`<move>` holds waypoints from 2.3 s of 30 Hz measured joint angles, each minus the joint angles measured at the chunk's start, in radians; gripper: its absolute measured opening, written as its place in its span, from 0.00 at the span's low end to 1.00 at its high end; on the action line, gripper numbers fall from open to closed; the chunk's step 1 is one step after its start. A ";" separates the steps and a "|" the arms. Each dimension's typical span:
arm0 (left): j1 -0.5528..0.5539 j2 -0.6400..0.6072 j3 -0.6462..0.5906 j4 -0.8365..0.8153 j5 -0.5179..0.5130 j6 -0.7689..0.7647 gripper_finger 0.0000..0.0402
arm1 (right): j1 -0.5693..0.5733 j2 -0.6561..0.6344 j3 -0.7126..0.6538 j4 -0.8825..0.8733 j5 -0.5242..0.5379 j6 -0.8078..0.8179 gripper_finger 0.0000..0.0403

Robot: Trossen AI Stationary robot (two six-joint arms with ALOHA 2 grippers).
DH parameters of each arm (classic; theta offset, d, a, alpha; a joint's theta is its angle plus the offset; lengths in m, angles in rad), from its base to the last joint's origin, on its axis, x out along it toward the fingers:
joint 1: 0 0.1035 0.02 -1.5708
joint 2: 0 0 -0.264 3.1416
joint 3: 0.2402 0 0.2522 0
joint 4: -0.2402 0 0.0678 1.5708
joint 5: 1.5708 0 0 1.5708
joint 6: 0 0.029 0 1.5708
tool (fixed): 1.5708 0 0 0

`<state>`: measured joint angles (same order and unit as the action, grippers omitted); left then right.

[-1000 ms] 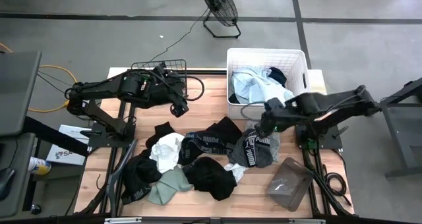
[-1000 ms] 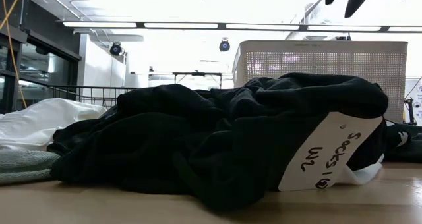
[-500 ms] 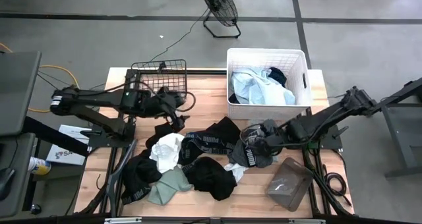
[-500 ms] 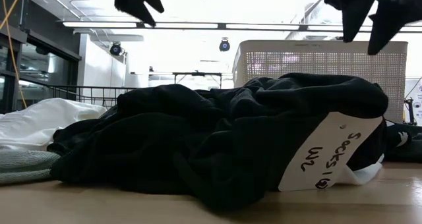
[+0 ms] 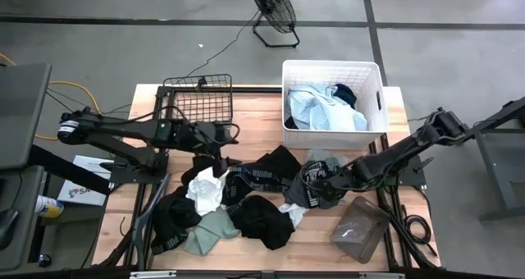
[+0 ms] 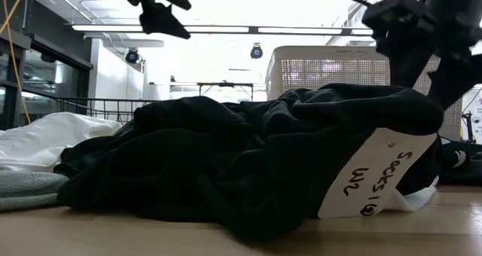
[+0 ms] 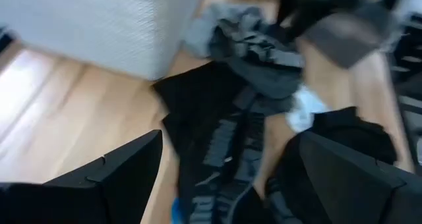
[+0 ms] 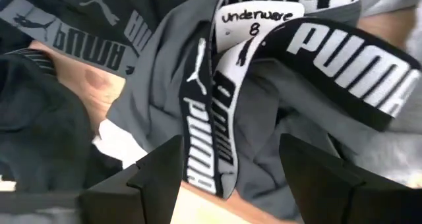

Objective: Pick & Place Cloths
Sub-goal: Put the gray boxer shorts into the black wire basket

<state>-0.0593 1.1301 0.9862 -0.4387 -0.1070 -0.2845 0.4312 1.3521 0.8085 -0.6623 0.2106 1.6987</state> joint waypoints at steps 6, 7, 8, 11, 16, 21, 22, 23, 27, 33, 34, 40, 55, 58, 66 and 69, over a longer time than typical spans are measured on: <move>0.000 0.000 -0.067 0.160 0.091 0.026 0.88 | -0.002 0.000 -0.061 0.097 0.070 -0.001 0.60; 0.000 0.000 -0.074 0.176 0.097 0.026 0.88 | -0.002 0.000 -0.064 0.101 0.081 -0.005 0.60; 0.000 0.000 -0.082 0.188 0.099 0.026 0.88 | -0.003 0.000 -0.065 0.110 0.092 -0.011 0.60; 0.000 0.000 -0.088 0.211 0.100 0.021 0.88 | -0.007 0.005 -0.067 0.123 0.104 -0.031 0.60; 0.000 0.000 -0.088 0.231 0.124 0.023 0.88 | -0.029 0.057 -0.068 0.154 0.102 -0.064 0.60; 0.000 0.000 -0.088 0.241 0.146 0.018 0.88 | -0.046 0.115 -0.068 0.279 0.098 -0.098 0.60; 0.000 0.000 -0.088 0.241 0.146 0.018 0.88 | -0.047 0.125 -0.068 0.294 0.099 -0.098 0.60; 0.000 0.000 -0.088 0.240 0.146 0.017 0.88 | -0.047 0.133 -0.068 0.304 0.100 -0.097 0.60; 0.000 0.000 -0.088 0.236 0.145 0.010 0.88 | -0.048 0.155 -0.068 0.328 0.099 -0.099 0.58; 0.000 0.000 -0.088 0.237 0.142 0.006 0.88 | -0.048 0.160 -0.068 0.328 0.080 -0.099 0.45; 0.000 0.000 -0.088 0.237 0.141 0.002 0.88 | -0.048 0.160 -0.068 0.327 0.077 -0.099 0.41; 0.000 0.000 -0.088 0.233 0.130 -0.009 0.88 | -0.048 0.160 -0.068 0.327 0.047 -0.098 0.17; 0.000 0.000 -0.088 0.243 0.129 -0.035 0.88 | -0.048 0.158 0.058 0.327 0.042 -0.245 0.02; 0.000 0.000 -0.087 0.270 0.139 -0.035 0.88 | -0.048 0.158 0.118 0.303 0.043 -0.314 0.01; 0.000 0.000 -0.087 0.332 0.150 -0.035 0.88 | -0.048 0.157 0.309 0.169 0.044 -0.514 0.01; 0.000 0.000 -0.087 0.373 0.154 -0.035 0.88 | -0.048 0.157 0.380 0.118 0.044 -0.587 0.01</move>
<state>-0.0593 1.1305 0.8989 -0.0659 0.0471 -0.3195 0.3832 1.5093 1.1889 -0.5444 0.2551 1.1116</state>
